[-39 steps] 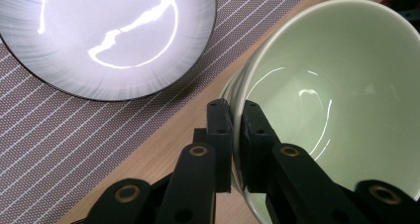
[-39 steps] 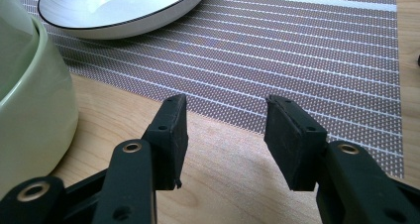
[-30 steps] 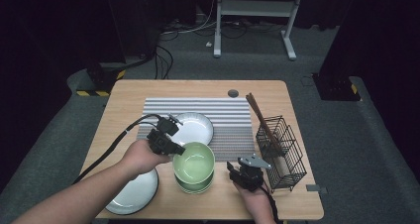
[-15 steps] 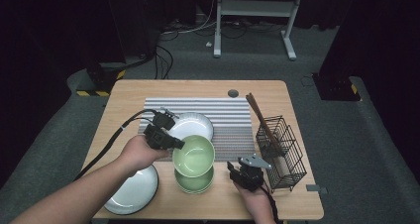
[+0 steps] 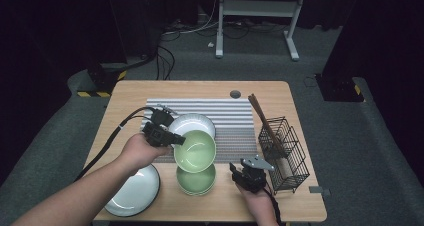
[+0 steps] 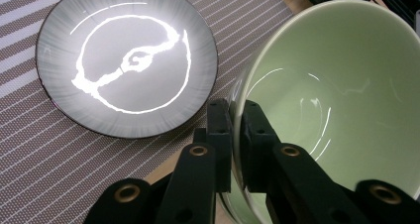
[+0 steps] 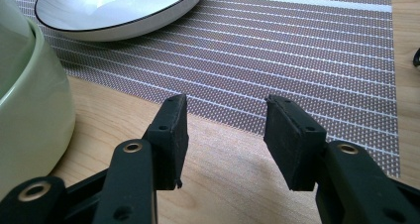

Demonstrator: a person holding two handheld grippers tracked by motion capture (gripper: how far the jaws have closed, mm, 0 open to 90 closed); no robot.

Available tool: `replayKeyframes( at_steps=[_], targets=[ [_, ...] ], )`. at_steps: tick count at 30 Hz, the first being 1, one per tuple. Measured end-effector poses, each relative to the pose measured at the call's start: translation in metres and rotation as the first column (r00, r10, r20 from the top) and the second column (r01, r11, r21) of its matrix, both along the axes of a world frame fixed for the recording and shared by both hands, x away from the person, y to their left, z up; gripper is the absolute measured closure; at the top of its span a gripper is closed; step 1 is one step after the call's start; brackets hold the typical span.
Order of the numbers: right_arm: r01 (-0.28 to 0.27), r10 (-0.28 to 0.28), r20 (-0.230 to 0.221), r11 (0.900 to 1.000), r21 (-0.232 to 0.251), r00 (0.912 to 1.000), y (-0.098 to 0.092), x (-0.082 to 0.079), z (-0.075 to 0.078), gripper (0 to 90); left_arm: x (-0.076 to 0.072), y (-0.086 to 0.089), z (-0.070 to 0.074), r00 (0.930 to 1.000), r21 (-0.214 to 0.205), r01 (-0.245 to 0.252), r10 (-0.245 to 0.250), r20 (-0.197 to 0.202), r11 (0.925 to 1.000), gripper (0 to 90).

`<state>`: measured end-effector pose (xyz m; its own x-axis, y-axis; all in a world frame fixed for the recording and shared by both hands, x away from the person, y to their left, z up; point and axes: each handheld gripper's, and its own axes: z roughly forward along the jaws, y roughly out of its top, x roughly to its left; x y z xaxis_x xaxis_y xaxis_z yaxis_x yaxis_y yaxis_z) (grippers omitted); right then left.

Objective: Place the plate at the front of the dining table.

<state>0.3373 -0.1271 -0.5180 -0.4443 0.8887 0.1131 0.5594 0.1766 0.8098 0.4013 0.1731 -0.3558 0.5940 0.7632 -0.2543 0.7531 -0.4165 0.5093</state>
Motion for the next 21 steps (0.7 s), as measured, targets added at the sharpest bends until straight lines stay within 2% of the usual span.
replayKeyframes(
  at_steps=[11,21],
  targets=[
    [-0.001,0.001,0.001,1.0,0.0,1.0,0.0,0.0,0.0,51.3,0.007,0.007,-0.005,0.9978,-0.026,-0.062,0.063,0.022,0.9977,84.6],
    [0.001,-0.001,0.001,1.0,0.0,1.0,0.0,0.0,0.0,51.3,0.013,0.013,-0.006,0.9933,-0.031,-0.101,0.102,0.054,0.9944,84.6]
  ],
)
